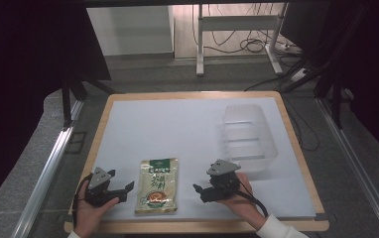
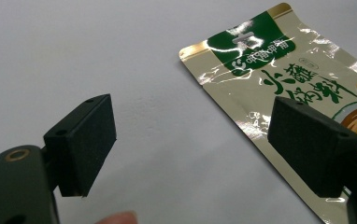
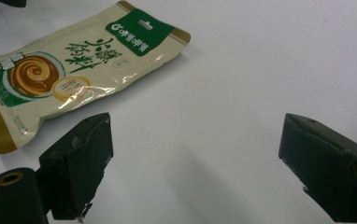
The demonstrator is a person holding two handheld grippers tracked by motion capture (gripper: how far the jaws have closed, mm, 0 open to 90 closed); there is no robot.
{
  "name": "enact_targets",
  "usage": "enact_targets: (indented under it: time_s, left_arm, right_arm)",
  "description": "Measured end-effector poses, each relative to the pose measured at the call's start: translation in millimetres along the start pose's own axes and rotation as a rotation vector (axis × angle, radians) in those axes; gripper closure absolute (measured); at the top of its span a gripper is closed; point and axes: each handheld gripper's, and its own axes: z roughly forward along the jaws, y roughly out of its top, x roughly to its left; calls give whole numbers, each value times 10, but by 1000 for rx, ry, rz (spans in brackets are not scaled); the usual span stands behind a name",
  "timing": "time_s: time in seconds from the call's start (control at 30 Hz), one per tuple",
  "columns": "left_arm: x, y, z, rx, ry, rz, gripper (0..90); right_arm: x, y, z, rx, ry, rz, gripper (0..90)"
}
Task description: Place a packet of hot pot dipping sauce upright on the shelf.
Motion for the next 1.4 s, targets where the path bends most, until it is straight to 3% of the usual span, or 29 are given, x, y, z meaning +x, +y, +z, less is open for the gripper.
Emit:
enact_targets:
  time_s: [0.2, 0.77, 0.97, 1.4]
  left_arm:
    - [15, -3, 2, -2, -4, -3, 155]
    - [2, 0, 17, 7, -15, 6, 155]
    - [-1, -8, 22, 11, -16, 2, 155]
    - [2, -5, 35, 19, -14, 4, 154]
  right_arm:
    - [-53, 4, -26, -2, 41, 35, 149]
    - [-29, 17, -44, -11, 70, 50, 164]
    - [-8, 66, -64, -10, 63, 50, 165]
    - [53, 329, -100, -31, 105, 26, 172]
